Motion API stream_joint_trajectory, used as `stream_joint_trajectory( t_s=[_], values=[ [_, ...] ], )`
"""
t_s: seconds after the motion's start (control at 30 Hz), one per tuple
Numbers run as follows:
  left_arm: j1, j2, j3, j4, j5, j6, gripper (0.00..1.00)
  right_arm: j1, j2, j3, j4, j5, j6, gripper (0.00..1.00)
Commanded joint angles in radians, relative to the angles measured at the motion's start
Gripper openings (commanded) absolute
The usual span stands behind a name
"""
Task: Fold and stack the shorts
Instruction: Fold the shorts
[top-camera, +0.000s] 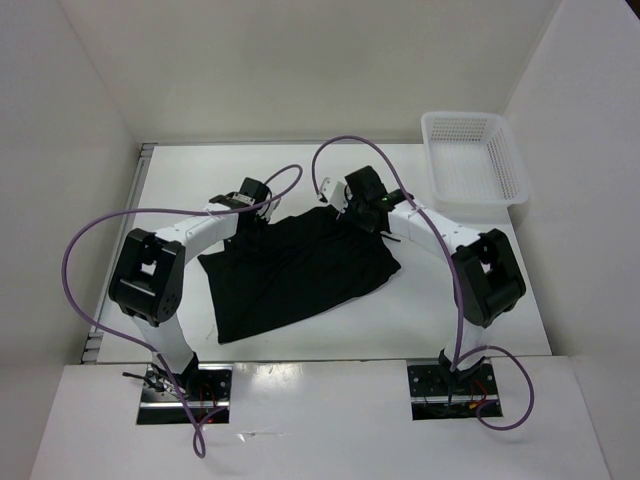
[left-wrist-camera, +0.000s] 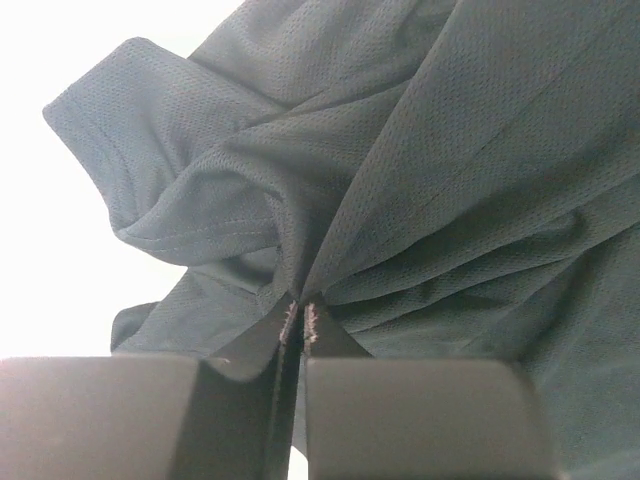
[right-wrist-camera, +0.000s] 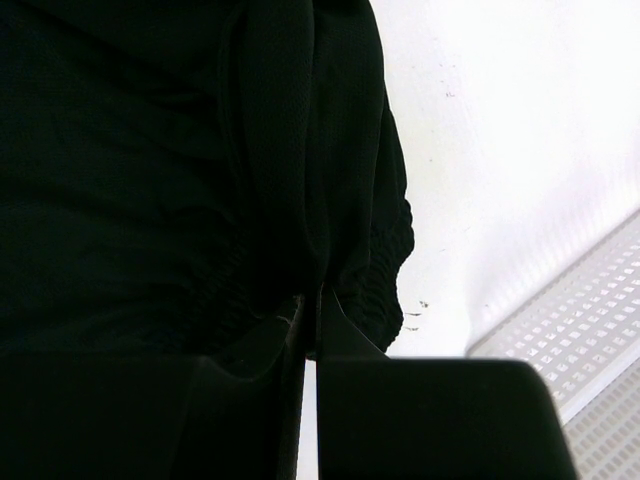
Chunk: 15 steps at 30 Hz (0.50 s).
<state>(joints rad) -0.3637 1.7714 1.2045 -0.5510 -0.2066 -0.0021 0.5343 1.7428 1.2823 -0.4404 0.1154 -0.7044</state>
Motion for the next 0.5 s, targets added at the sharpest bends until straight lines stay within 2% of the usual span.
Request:
stream_joint_trajectory(
  t_s=[0.0, 0.03, 0.17, 0.27, 0.47],
  values=[
    [-0.004, -0.003, 0.03, 0.002, -0.031, 0.002, 0.04, 0.0, -0.054, -0.023, 0.008, 0.0, -0.015, 0.0],
    [-0.004, -0.003, 0.039, 0.002, -0.031, 0.002, 0.0, 0.0, -0.064, -0.023, 0.008, 0.0, -0.015, 0.0],
    [0.028, -0.013, 0.058, 0.026, -0.08, 0.002, 0.0, 0.0, -0.084, -0.072, 0.017, 0.023, -0.015, 0.0],
    [0.084, 0.0, 0.134, 0.059, -0.105, 0.002, 0.0, 0.0, -0.097, -0.101, 0.038, 0.046, -0.024, 0.0],
    [0.16, 0.022, 0.404, 0.086, -0.163, 0.002, 0.0, 0.0, -0.106, -0.13, 0.164, 0.154, -0.024, 0.0]
  ],
)
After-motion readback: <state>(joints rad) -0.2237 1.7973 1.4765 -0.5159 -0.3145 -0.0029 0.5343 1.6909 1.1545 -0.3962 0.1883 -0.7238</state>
